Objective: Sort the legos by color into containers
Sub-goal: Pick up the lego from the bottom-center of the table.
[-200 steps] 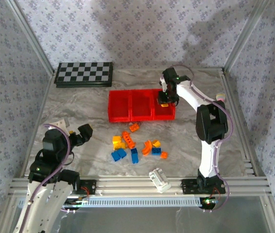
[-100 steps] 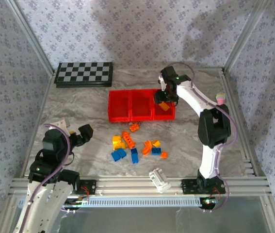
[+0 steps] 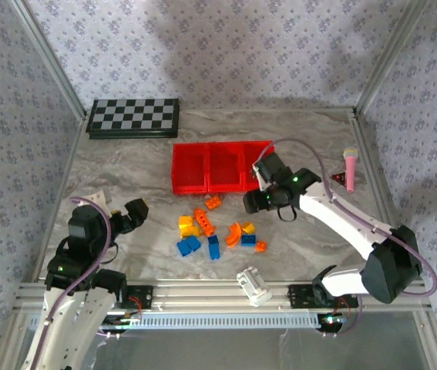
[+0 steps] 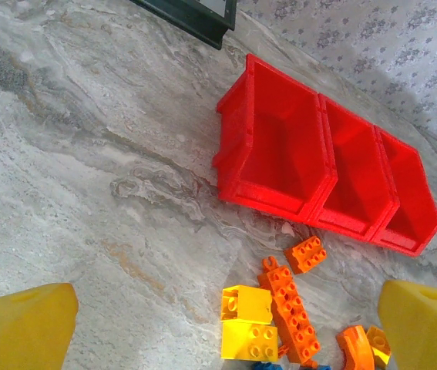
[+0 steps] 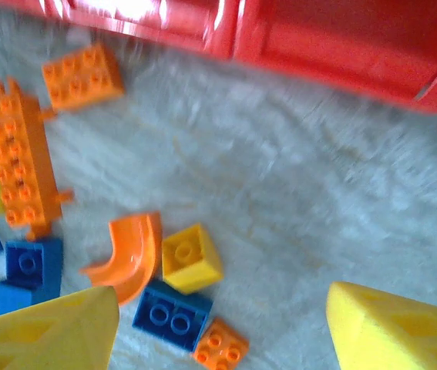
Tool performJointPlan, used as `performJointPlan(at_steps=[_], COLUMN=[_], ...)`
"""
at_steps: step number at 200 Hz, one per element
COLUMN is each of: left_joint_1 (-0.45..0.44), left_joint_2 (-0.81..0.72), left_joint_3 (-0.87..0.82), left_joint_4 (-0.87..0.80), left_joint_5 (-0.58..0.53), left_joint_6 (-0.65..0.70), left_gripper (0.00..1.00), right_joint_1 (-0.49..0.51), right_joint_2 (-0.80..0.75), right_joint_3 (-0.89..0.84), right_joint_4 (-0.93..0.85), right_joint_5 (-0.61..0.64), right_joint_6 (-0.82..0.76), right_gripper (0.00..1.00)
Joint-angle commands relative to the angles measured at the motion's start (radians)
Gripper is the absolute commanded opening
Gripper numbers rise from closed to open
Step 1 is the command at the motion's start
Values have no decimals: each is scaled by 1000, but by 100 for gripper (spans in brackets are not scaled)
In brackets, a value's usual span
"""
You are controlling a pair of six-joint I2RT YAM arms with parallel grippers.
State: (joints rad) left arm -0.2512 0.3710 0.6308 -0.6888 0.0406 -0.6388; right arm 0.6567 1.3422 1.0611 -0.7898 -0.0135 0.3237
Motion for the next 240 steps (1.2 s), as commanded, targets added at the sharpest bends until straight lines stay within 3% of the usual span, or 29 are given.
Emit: performJointPlan(at_steps=[1, 79, 128, 240], left_joint_1=[-8, -9, -10, -10], left_joint_2=[-4, -10, -15, -14], left_joint_3=[13, 18, 18, 9], left_joint_4=[-18, -37, -40, -28], left_joint_5=[18, 10, 2, -7], left_joint_6=[-8, -19, -22, -25], left_gripper=[100, 100, 100, 100], right_joint_1=[68, 115, 116, 121], right_joint_2=[-3, 150, 245, 360], right_joint_3=[-44, -91, -38, 12], right_joint_4=[-32, 10, 8, 22], right_joint_5=[34, 43, 48, 61], right_joint_6=[27, -64, -106, -112], right_gripper=[75, 77, 71, 65])
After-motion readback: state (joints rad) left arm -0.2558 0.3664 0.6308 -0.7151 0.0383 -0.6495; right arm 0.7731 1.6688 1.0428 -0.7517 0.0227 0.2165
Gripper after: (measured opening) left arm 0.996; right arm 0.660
